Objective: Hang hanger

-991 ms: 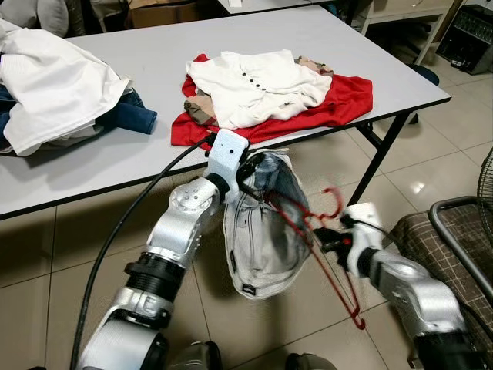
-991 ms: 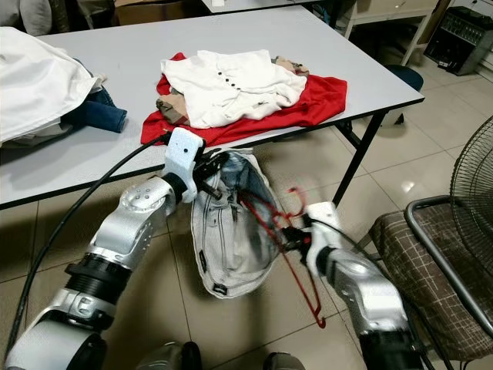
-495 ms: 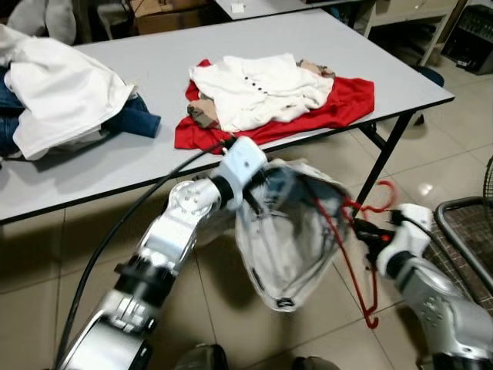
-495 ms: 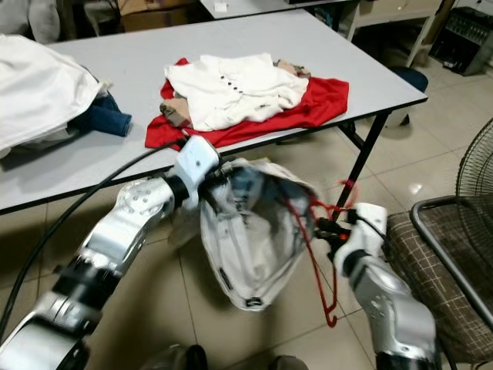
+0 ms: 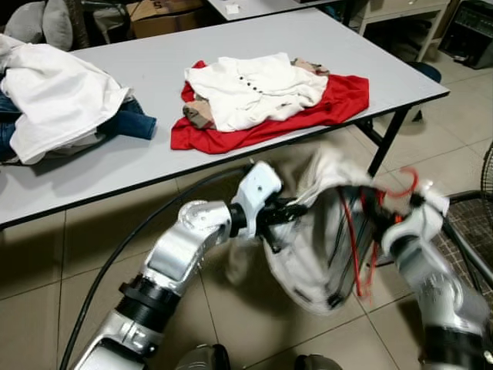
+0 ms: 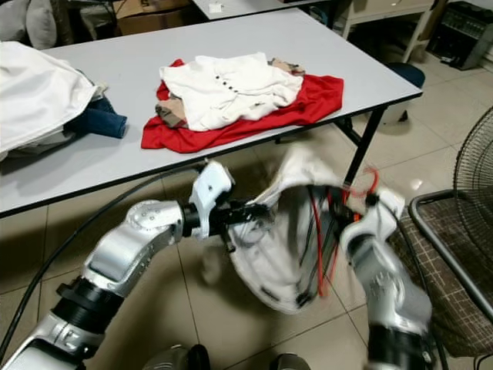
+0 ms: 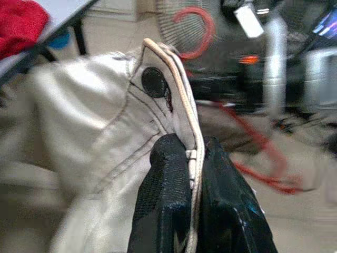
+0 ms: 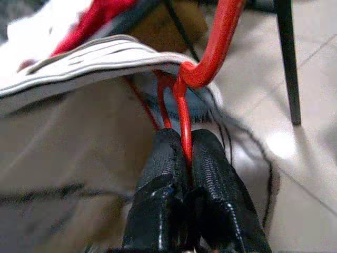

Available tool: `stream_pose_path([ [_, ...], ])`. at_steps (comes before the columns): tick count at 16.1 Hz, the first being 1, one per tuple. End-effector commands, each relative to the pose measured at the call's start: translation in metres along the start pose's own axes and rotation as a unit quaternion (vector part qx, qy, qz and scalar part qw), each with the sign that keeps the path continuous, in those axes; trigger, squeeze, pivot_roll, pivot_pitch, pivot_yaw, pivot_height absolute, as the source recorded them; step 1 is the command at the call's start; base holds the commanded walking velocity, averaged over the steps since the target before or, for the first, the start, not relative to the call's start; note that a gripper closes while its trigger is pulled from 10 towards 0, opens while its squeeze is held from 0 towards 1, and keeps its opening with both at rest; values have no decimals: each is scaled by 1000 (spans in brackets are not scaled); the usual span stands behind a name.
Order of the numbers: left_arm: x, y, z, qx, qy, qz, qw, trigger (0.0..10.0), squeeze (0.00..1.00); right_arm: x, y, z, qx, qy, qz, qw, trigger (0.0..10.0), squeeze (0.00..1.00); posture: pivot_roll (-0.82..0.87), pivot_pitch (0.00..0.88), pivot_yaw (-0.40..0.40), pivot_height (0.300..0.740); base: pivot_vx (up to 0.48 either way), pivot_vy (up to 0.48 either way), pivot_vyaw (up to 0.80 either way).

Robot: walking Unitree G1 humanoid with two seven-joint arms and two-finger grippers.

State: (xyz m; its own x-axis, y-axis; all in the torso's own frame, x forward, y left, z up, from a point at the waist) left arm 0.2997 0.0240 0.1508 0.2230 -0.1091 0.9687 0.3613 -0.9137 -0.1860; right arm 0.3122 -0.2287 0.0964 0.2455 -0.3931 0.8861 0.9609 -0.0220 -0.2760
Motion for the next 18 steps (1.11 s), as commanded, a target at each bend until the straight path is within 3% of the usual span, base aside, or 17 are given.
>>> stream_pose_path([
  [1, 9, -2, -11, -43, -22, -8, 999, 0, 0, 19, -1, -14, -41, 12, -47, 998, 10000, 0, -172, 118, 67, 740, 0, 0, 0],
  [3, 15, -4, -22, -86, -60, -10, 994, 0, 0, 29, 3, -19, -57, 10, -66, 996, 10000, 0, -169, 113, 68, 740, 0, 0, 0],
  [5, 28, -6, -32, -131, -88, -21, 987, 0, 0, 35, 4, -20, -67, -20, -72, 995, 10000, 0, -169, 113, 68, 740, 0, 0, 0],
  [9, 68, -6, -51, -214, -146, -71, 963, 0, 0, 41, 9, -23, -99, -1, -90, 991, 10000, 0, -169, 94, 82, 740, 0, 0, 0],
  [12, 77, 2, -51, -210, -173, -74, 960, 0, 0, 53, 13, -14, -92, 10, -124, 988, 10000, 0, -165, 90, 86, 740, 0, 0, 0],
  [16, 98, 7, -54, -232, -242, -98, 937, 0, 0, 77, 4, 8, -42, 51, -270, 961, 10000, 0, -161, 87, 99, 740, 0, 0, 0],
  [18, 95, 11, -55, -223, -241, -80, 941, 0, 0, 76, 5, 15, -26, 44, -289, 956, 10000, 0, -161, 87, 99, 740, 0, 0, 0],
])
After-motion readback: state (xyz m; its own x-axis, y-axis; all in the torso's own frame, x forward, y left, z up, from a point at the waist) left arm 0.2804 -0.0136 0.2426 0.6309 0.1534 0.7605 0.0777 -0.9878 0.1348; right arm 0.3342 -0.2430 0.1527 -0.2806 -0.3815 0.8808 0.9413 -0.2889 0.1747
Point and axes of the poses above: a point about 5 cm out from each wrist's last joint towards the gripper, its own y axis pointing out of the wrist towards the gripper, its own x axis along the axis of the wrist's last joint, z = x × y, the point moved 2 cm from there along y, pointing out of the wrist towards the gripper, and after that the axes turned 7 degrees about -y, right-handed, at the moved point
